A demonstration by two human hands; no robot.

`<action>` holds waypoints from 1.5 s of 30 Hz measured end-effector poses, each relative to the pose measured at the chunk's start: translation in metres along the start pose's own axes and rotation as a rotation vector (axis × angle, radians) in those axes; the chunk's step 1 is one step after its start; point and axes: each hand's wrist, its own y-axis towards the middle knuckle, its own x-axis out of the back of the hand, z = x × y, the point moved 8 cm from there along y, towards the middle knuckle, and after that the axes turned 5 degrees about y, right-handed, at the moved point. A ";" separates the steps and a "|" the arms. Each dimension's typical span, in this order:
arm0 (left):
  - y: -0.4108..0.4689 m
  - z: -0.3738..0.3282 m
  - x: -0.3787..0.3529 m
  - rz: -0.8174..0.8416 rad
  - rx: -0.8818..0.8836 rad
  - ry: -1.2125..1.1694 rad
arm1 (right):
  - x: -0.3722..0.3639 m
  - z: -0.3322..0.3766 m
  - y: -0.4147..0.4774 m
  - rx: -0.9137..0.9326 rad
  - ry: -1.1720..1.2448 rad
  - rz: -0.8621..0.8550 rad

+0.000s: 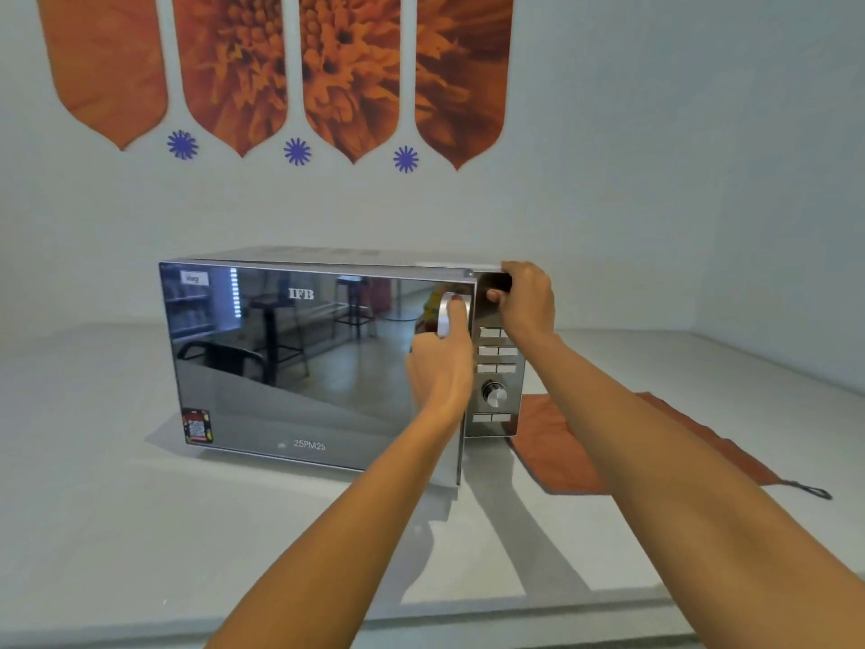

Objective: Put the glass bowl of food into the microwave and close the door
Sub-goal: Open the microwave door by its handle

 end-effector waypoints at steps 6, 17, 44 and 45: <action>-0.029 -0.013 0.026 0.146 -0.030 -0.073 | 0.005 0.020 -0.025 -0.099 0.365 -0.013; -0.085 -0.030 0.115 0.314 0.042 -0.053 | -0.002 0.122 -0.107 -0.040 1.092 0.414; -0.151 -0.073 0.390 -0.687 -0.201 0.429 | -0.045 0.308 -0.256 0.511 1.248 0.700; -0.151 -0.074 0.393 -0.691 -0.221 0.491 | -0.048 0.313 -0.259 0.520 1.264 0.723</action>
